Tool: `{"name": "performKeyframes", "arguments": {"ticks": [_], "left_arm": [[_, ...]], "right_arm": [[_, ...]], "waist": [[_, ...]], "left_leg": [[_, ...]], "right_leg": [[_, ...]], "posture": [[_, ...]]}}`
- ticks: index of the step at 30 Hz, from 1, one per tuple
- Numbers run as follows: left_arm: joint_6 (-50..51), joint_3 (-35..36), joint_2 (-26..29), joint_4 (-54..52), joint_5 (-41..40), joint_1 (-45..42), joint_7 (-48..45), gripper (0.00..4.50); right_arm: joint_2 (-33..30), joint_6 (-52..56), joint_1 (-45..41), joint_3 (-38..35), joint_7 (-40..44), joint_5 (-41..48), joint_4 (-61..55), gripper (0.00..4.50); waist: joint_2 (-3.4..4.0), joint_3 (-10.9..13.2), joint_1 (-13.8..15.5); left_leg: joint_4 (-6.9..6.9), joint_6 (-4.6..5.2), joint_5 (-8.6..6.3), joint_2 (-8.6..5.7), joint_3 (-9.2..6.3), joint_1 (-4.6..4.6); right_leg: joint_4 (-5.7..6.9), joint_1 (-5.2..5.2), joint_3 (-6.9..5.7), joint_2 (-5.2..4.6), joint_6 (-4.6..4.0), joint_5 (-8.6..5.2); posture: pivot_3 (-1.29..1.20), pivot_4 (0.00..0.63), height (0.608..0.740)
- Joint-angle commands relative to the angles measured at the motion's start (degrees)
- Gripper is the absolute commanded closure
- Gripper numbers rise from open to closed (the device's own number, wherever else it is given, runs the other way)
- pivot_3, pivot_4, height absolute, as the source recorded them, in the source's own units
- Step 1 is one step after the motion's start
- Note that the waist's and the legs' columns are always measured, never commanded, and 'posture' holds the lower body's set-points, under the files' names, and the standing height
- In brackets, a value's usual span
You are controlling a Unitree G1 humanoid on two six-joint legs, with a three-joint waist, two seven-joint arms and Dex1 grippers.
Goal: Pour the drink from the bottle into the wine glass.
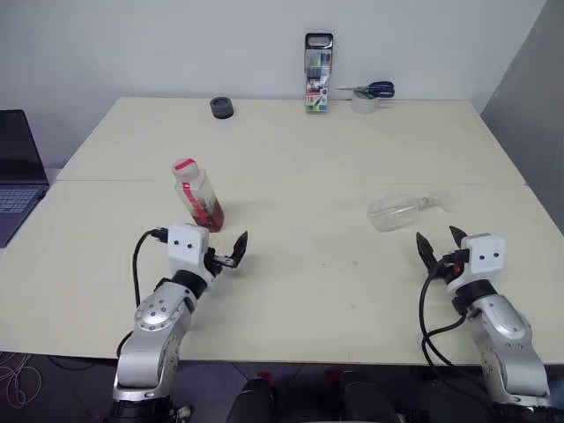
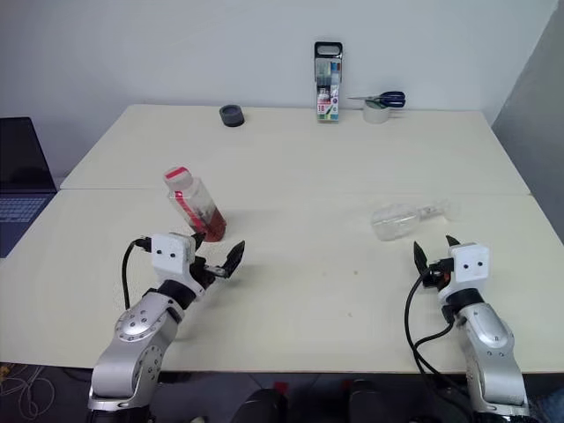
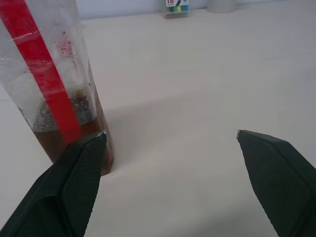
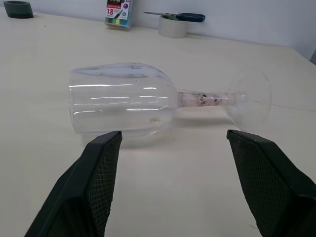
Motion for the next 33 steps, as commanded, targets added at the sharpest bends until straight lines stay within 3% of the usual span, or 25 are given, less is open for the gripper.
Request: {"name": "performKeyframes", "arguments": {"ticks": [1,9,19,24,33], "left_arm": [[-0.83,1.97,-0.69,-0.88,-0.80,-1.05,0.98,0.00],[-0.19,5.35,-2.16,-0.38,-2.44,-2.25,3.52,0.00],[-1.53,4.12,-0.51,2.02,-0.05,-3.57,3.10,0.00],[-1.22,6.02,-1.89,3.19,-3.27,-4.34,2.46,0.00],[1.99,4.27,-4.10,3.60,-1.13,-4.93,6.68,0.00]], "right_arm": [[-0.24,-1.47,-0.64,-0.94,0.20,-0.11,-0.62,0.87],[-0.25,-1.70,-0.90,-0.94,0.27,-0.20,-0.26,0.87],[-0.37,-2.06,-1.43,-1.31,0.44,-0.04,0.37,0.87],[-1.66,-1.92,-1.37,-2.05,1.55,0.47,-0.19,0.87],[-12.50,9.35,3.17,0.82,16.61,11.26,-14.88,0.87]], "waist": [[0.00,0.00,0.01],[0.00,0.00,0.01],[0.00,0.00,0.01],[0.00,0.00,0.01],[-0.04,0.02,0.02]], "left_leg": [[0.00,0.00,0.00,0.00,0.00,0.00],[0.00,-0.01,0.00,0.00,0.00,0.00],[0.00,-0.01,0.00,0.00,-0.01,0.00],[0.01,-0.01,0.01,0.00,0.00,0.00],[0.01,0.00,0.00,-0.02,-0.02,-0.02]], "right_leg": [[0.00,0.00,0.00,0.00,0.00,0.00],[0.00,0.00,0.00,0.00,0.00,0.00],[0.00,0.00,-0.01,0.00,0.00,0.00],[0.00,0.00,-0.01,0.00,0.00,0.00],[-0.02,0.01,-0.02,-0.02,0.01,0.00]], "posture": [[0.00,0.150,0.740],[0.00,0.150,0.740],[0.00,0.150,0.740],[0.00,0.150,0.740],[0.00,0.150,0.740]]}}
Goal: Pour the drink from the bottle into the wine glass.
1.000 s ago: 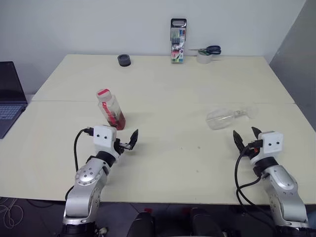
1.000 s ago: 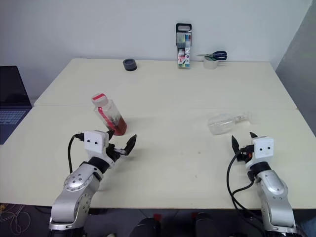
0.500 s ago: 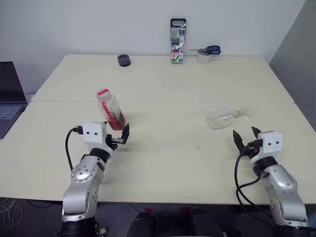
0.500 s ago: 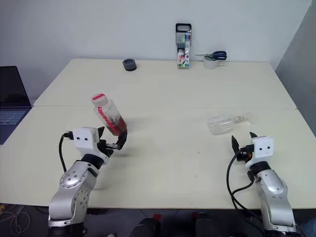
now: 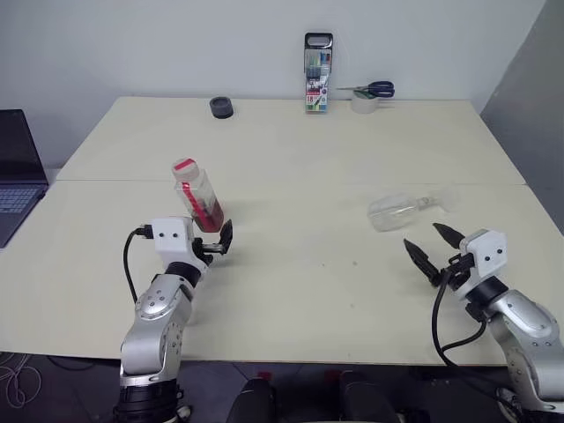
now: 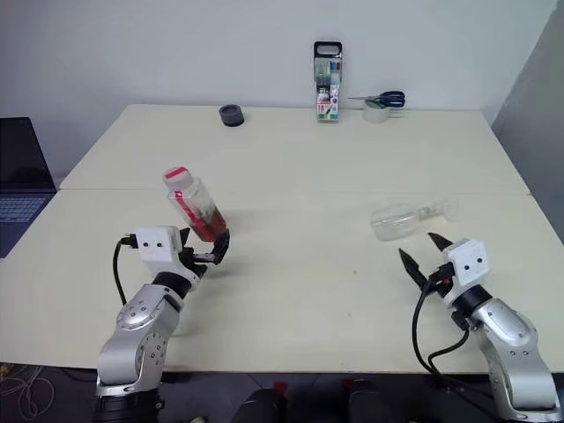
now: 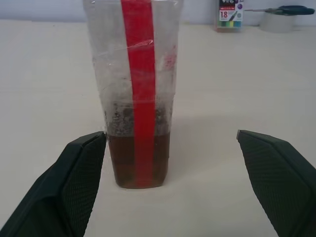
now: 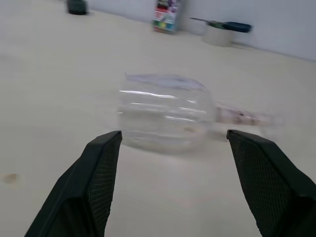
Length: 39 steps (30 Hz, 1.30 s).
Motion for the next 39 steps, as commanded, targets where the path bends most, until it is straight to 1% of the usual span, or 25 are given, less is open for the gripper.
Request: {"name": "performKeyframes", "arguments": {"ticks": [1,4,8,18,22,27,39], "left_arm": [[0.72,-0.50,-0.15,-0.12,1.33,-1.13,1.47,0.00],[1.35,-0.14,-0.20,2.03,2.11,-3.59,3.21,0.00],[1.52,0.65,-0.56,2.95,2.15,-5.03,4.48,0.00],[1.08,0.16,0.90,5.15,2.59,-8.71,3.31,0.00],[1.11,0.66,1.78,5.29,2.77,-10.04,3.22,0.00],[2.17,0.53,2.77,6.10,2.48,-12.25,2.34,0.00],[4.92,-0.26,4.43,7.20,3.89,-17.79,3.11,0.00]], "right_arm": [[-4.43,7.57,0.62,0.82,5.62,7.10,-8.96,0.87],[-6.15,12.11,0.04,1.73,6.79,10.02,-12.03,0.87],[-7.96,14.51,1.36,2.25,8.70,11.61,-14.49,0.87],[-8.23,15.93,-1.32,2.66,9.77,12.88,-14.50,0.87],[-9.02,17.62,-2.51,2.58,11.39,15.16,-15.11,0.87],[-9.29,21.04,-5.69,2.21,11.78,20.15,-16.40,0.87],[-9.25,20.89,-8.81,4.01,11.60,18.26,-14.73,0.87]], "waist": [[-0.02,-0.01,-0.01],[-0.07,0.04,0.06],[-0.10,0.04,0.10],[-0.13,0.05,0.09],[-0.14,0.06,0.10],[-0.16,0.07,0.08],[-0.34,0.18,0.11]], "left_leg": [[0.01,0.00,0.00,0.01,0.00,0.00],[0.02,0.01,0.00,0.00,-0.05,0.00],[0.02,0.00,0.00,-0.01,-0.07,-0.01],[0.02,-0.01,0.01,-0.01,-0.07,-0.01],[0.01,-0.02,0.01,-0.02,-0.05,-0.03],[0.02,-0.01,0.01,0.00,-0.09,-0.02],[0.02,-0.02,0.01,-0.01,-0.09,-0.04]], "right_leg": [[0.00,0.00,0.00,0.01,0.00,0.00],[0.00,0.03,-0.05,0.01,0.01,0.00],[-0.02,0.04,-0.09,0.02,0.01,0.00],[-0.02,0.04,-0.11,0.01,0.03,0.01],[-0.04,0.03,-0.09,0.00,0.02,0.01],[-0.03,0.03,-0.12,0.01,0.02,0.01],[-0.03,0.02,-0.13,0.01,0.03,0.01]], "posture": [[0.00,0.150,0.740],[0.00,0.150,0.740],[0.00,0.150,0.740],[0.00,0.150,0.740],[0.00,0.150,0.740],[0.00,0.150,0.740],[0.00,0.150,0.740]]}}
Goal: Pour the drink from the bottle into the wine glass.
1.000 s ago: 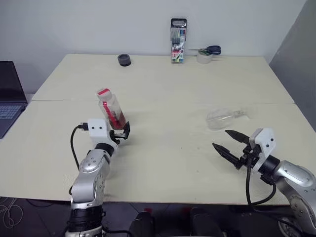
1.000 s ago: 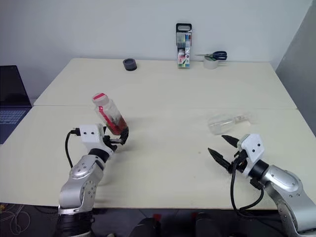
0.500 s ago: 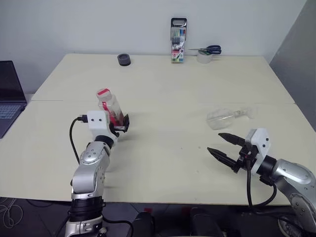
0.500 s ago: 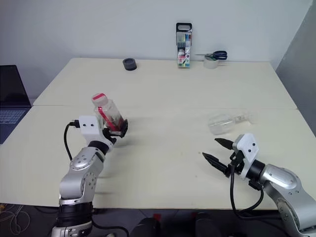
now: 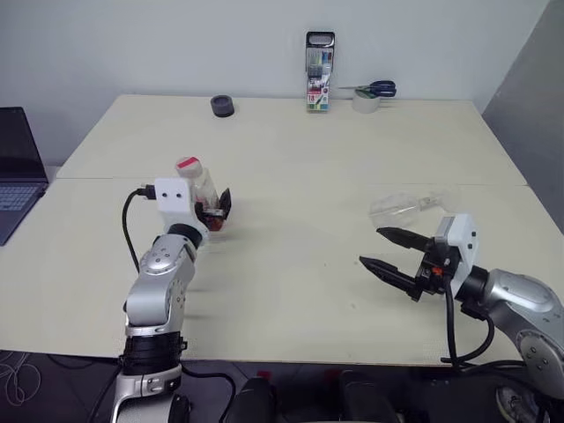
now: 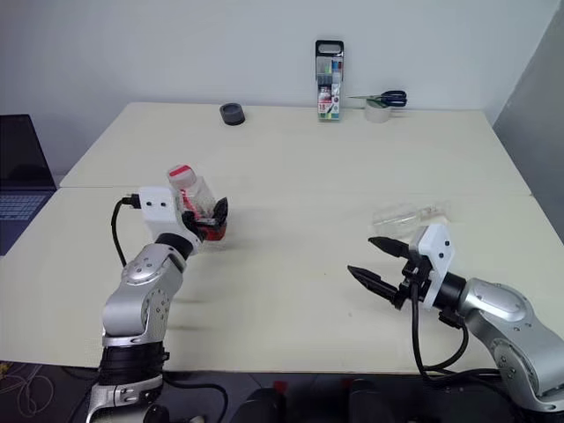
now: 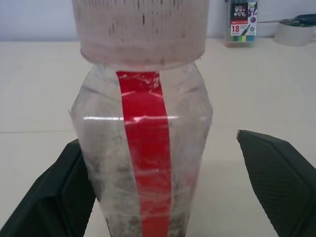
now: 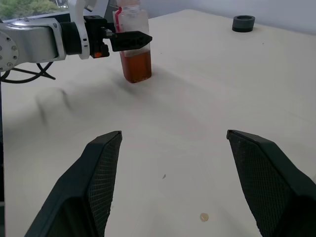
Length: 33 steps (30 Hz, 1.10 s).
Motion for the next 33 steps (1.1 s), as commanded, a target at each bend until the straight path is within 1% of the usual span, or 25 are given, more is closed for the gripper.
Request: {"name": "performKeyframes", "arguments": {"ticks": [1,13,22,33], "left_arm": [[0.29,-0.01,1.17,-0.64,1.29,-2.05,0.37,0.00],[3.80,-0.13,3.62,-1.43,3.55,-3.15,0.29,0.00],[2.92,0.24,4.47,0.48,4.18,-5.35,-0.36,0.00],[2.76,0.02,4.55,1.33,5.01,-4.79,-0.63,0.00]], "right_arm": [[-0.09,-0.79,-1.09,0.40,0.26,-0.32,-0.49,0.87],[0.05,-0.29,-2.82,1.84,-0.04,-0.57,0.01,0.87],[0.10,-0.28,-3.82,2.53,-0.19,-1.01,0.49,0.87],[0.46,0.23,-4.05,3.22,-0.61,-1.54,0.05,0.87]], "waist": [[-0.02,0.01,-0.01],[-0.06,0.04,-0.04],[-0.13,0.08,-0.04],[-0.14,0.08,-0.02]], "left_leg": [[0.00,0.00,0.00,0.00,0.01,0.00],[-0.01,-0.02,0.01,0.00,0.01,-0.01],[-0.01,-0.04,0.02,0.00,0.02,-0.02],[-0.01,-0.06,0.03,0.00,0.01,-0.03]], "right_leg": [[0.00,0.00,0.01,0.00,0.00,0.00],[0.00,-0.03,0.01,-0.01,0.00,0.00],[0.00,-0.04,0.02,-0.01,0.00,0.00],[0.00,-0.05,0.01,-0.02,0.00,0.00]], "posture": [[0.00,0.150,0.740],[0.00,0.150,0.740],[0.00,0.150,0.740],[0.00,0.150,0.740]]}}
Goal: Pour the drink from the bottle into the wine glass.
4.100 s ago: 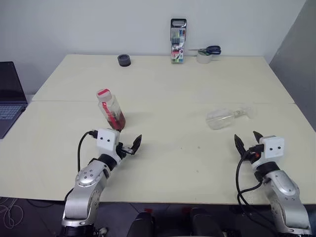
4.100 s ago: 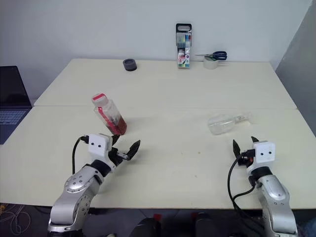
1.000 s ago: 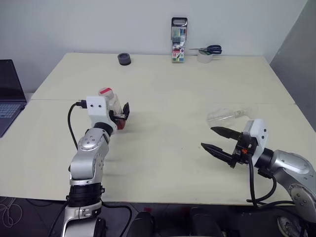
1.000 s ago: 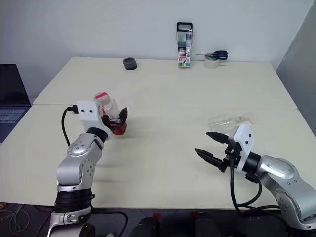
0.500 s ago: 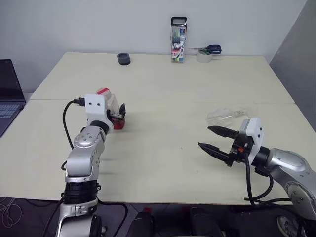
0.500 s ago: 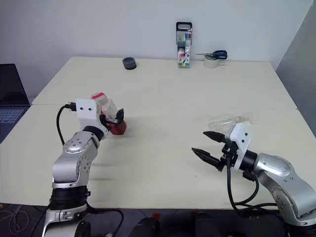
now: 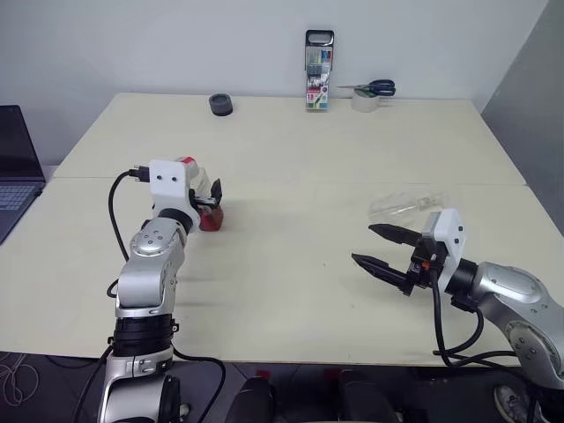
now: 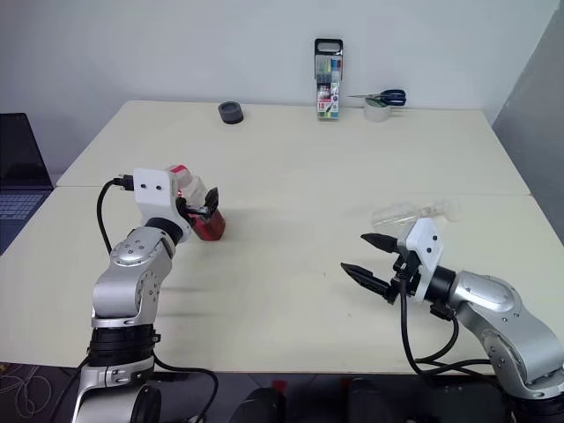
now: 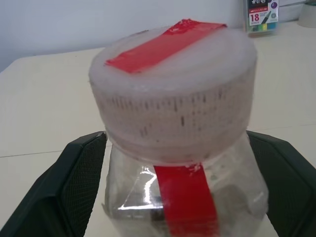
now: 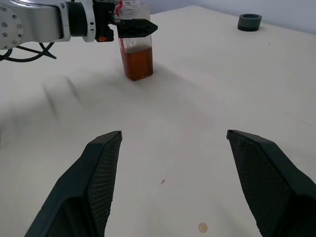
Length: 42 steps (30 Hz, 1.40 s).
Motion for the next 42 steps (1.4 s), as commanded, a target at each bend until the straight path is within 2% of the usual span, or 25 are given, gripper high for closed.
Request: {"name": "performKeyframes", "arguments": {"ticks": [1,3,6,11,13,21,28,37,42], "left_arm": [[-0.99,0.11,0.75,-1.09,0.55,-0.55,-0.38,0.00],[-1.15,0.17,0.70,-1.07,0.54,-0.53,-0.45,0.00],[-1.44,0.22,0.80,-1.06,0.77,-0.26,-0.50,0.56],[-1.27,0.66,0.52,-1.47,0.66,0.54,-0.23,2.17],[-0.99,1.20,-0.13,-2.06,0.22,1.40,0.13,2.61],[-4.01,3.26,-2.47,-3.47,-2.82,3.51,-0.68,2.68],[-6.92,1.96,-2.43,-2.19,-6.71,1.02,-7.35,2.68],[-9.26,-6.79,-0.98,5.15,-10.27,-4.80,-25.82,2.68],[-15.32,-12.89,-0.03,13.46,-10.02,-10.65,-40.10,2.69]], "right_arm": [[0.24,0.02,-0.75,-0.12,-0.26,0.43,-1.40,0.87],[0.25,0.08,-0.78,-0.12,-0.27,0.42,-1.39,0.87],[0.12,0.11,-0.82,-0.16,-0.19,0.42,-1.27,0.83],[-0.07,0.17,-0.82,-0.24,0.09,0.58,-1.27,0.83],[-0.03,0.20,-0.97,-0.26,0.10,0.65,-1.29,0.83],[0.80,-0.68,-1.99,-0.06,-0.55,-0.01,-1.11,0.83],[0.51,-1.51,-4.24,-0.99,-1.55,-1.67,-0.15,0.83],[-1.44,-5.36,-3.03,-4.69,-3.24,-8.23,-0.23,0.83],[-2.95,1.94,-5.81,-6.46,-5.47,-3.35,-5.21,0.83]], "waist": [[0.00,0.00,0.00],[0.00,0.00,0.00],[0.00,0.00,-0.01],[0.00,0.00,-0.01],[0.00,0.00,-0.09],[0.00,0.00,-0.14],[-0.14,0.08,-0.04],[-0.27,0.16,0.12],[-0.26,0.18,-0.12]], "left_leg": [[0.00,0.00,0.00,0.00,0.00,0.00],[0.00,0.00,0.00,0.00,0.00,0.00],[0.00,0.01,0.00,0.00,0.00,0.00],[0.00,0.00,0.00,0.00,0.00,0.00],[0.00,0.01,-0.01,0.01,0.01,0.01],[0.00,0.02,-0.01,0.00,0.02,0.02],[0.01,-0.03,0.02,0.00,0.01,-0.01],[0.01,-0.15,0.08,-0.04,0.02,-0.06],[-0.01,-0.15,0.08,-0.02,0.06,-0.05]], "right_leg": [[0.00,0.00,0.00,0.00,0.00,0.00],[0.00,0.00,0.00,0.00,0.00,0.00],[0.00,0.00,0.00,0.00,0.00,0.00],[0.00,0.00,0.00,0.00,0.00,0.00],[0.00,0.00,0.01,0.00,0.00,0.00],[0.00,0.00,0.02,-0.01,0.00,0.00],[0.00,0.00,0.01,-0.01,0.01,0.00],[-0.03,-0.01,-0.02,-0.03,0.00,0.00],[0.01,-0.05,0.01,-0.01,0.00,0.00]], "posture": [[0.00,0.150,0.740],[0.00,0.150,0.740],[0.00,0.150,0.740],[0.00,0.150,0.740],[0.00,0.150,0.740],[0.00,0.150,0.740],[0.00,0.150,0.740],[0.00,0.150,0.740],[0.00,0.150,0.740]]}}
